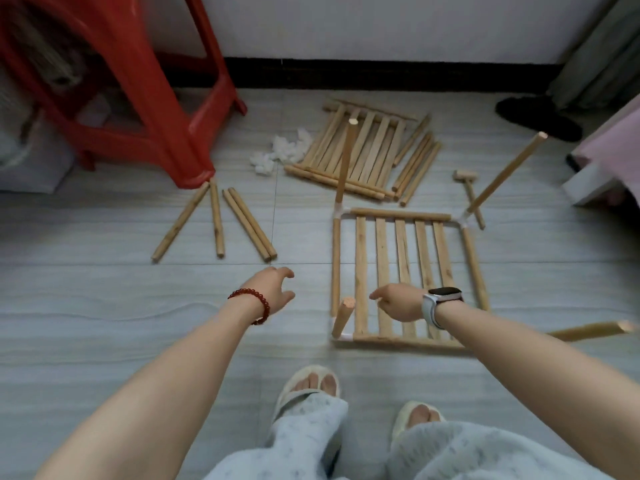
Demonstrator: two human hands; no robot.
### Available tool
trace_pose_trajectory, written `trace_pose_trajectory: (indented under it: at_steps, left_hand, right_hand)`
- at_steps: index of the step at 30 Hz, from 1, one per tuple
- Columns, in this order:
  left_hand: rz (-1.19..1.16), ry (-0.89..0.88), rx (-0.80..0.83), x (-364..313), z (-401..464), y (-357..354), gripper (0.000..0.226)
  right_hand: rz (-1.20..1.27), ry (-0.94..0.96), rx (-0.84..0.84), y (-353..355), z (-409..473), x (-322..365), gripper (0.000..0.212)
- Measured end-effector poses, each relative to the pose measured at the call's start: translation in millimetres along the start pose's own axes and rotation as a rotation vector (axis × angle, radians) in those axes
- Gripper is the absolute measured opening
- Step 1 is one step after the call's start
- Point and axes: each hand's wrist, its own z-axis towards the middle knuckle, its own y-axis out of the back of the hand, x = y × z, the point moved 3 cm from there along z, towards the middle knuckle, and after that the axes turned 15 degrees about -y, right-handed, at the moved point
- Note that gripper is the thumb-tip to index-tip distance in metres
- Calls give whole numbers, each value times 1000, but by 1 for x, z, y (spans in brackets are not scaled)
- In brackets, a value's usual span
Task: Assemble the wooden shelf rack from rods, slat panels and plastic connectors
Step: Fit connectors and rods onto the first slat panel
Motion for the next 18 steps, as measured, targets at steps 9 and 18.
trace_pose_trajectory:
  at_steps: [9,18]
  left_hand:
    - [-45,-13,-405,12,9,139,36]
    - [-123,82,-468,59,64,164,34]
  right_hand:
    - [27,102,-272,139,-20,75,40]
    - [212,176,-387,186,49,135,40]
